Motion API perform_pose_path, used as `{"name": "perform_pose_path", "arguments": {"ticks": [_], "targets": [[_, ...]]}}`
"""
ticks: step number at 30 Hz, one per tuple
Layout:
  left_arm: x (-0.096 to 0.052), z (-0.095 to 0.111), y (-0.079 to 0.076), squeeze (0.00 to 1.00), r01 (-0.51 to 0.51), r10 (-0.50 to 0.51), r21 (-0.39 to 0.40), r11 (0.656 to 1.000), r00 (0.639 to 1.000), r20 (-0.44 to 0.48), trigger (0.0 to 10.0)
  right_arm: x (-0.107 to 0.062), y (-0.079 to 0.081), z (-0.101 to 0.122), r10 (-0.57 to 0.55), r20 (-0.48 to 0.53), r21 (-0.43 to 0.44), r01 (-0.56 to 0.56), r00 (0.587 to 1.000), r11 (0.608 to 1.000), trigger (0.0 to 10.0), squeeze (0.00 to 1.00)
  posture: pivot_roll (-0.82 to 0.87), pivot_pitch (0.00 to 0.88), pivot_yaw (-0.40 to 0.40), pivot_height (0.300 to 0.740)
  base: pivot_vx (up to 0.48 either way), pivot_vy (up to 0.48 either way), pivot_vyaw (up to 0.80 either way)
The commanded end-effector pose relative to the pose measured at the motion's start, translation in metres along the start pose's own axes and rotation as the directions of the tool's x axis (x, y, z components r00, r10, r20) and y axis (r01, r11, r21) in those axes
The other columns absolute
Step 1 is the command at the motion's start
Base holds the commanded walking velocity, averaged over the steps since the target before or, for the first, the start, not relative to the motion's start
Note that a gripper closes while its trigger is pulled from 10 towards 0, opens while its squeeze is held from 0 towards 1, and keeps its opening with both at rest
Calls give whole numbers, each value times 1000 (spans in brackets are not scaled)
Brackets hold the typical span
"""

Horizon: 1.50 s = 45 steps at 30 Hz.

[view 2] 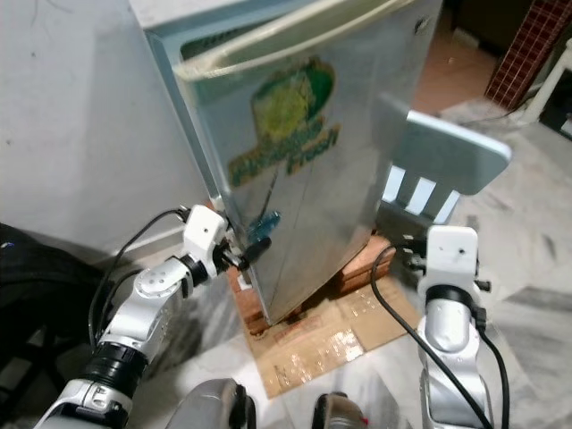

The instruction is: Restocking fridge

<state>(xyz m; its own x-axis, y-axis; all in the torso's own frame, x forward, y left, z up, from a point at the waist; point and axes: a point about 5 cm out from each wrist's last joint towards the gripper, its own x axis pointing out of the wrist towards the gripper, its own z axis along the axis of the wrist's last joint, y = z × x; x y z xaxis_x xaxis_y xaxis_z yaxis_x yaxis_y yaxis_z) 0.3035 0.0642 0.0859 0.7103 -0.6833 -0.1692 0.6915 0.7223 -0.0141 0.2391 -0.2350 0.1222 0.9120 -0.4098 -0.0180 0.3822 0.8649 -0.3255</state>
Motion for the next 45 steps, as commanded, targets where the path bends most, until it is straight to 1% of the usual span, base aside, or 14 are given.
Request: {"name": "perform_pose_path", "arguments": {"ticks": [1,14,20,25,28,30,31,32,34,36,37,42,43,45], "targets": [[11,16,-17,0,106,-108,54,993,993,42,10000,-1,3,10,5,47,12,-6,999,1000,10000,0,-106,119,51,740,0,-345,0],[14,20,-27,0,135,-139,70,988,989,55,10000,0,-2,11,-23,52,-10,24,998,1000,10000,0,-114,120,53,740,0,-301,-268],[24,28,-43,0,200,-205,64,978,976,78,10000,-1,-2,11,-25,51,-16,26,998,1000,10000,0,-114,121,54,740,0,0,0],[38,37,-65,0,289,-303,160,944,950,73,10000,-1,-2,11,-31,51,-18,32,998,999,10000,0,-124,119,59,740,0,0,0],[39,41,-66,0,275,-292,151,949,952,98,10000,-2,-2,11,-35,51,-18,36,998,999,10000,0,-126,120,62,740,0,0,0],[37,44,-61,0,231,-249,140,963,959,133,10000,-3,-2,10,-37,50,-18,38,998,999,10000,0,-127,121,64,740,0,0,0],[32,46,-51,0,152,-174,129,980,969,175,10000,-3,-2,9,-37,47,-18,38,998,999,10000,0,-127,121,64,740,0,0,0],[32,46,-51,0,152,-174,129,980,969,175,10000,-3,-2,9,-37,47,-18,38,998,999,10000,0,-127,121,64,740,0,0,0],[18,44,-28,0,-7,-17,104,995,974,225,10000,-3,-1,9,-32,44,-16,33,998,999,10000,0,-113,126,62,740,0,0,0],[13,43,-23,0,-47,22,102,994,972,234,10000,-3,0,9,-30,44,-16,31,999,999,10000,0,-111,126,61,740,0,0,0],[3,40,-13,0,-129,104,84,988,963,250,10000,-2,2,9,-21,45,-13,22,999,1000,10000,0,-105,126,58,740,0,0,0],[-24,34,10,0,-313,301,2,950,917,263,10000,1,7,12,4,55,-3,-4,998,1000,10000,0,-95,127,49,740,0,0,0],[-30,33,13,0,-351,341,-8,936,903,260,10000,1,8,12,10,57,-3,-10,998,1000,10000,0,-93,128,47,740,0,0,0],[-44,24,24,0,-462,458,-42,886,856,239,10000,3,10,13,21,60,2,-22,998,1000,10000,0,-88,128,45,740,0,0,0]]}}
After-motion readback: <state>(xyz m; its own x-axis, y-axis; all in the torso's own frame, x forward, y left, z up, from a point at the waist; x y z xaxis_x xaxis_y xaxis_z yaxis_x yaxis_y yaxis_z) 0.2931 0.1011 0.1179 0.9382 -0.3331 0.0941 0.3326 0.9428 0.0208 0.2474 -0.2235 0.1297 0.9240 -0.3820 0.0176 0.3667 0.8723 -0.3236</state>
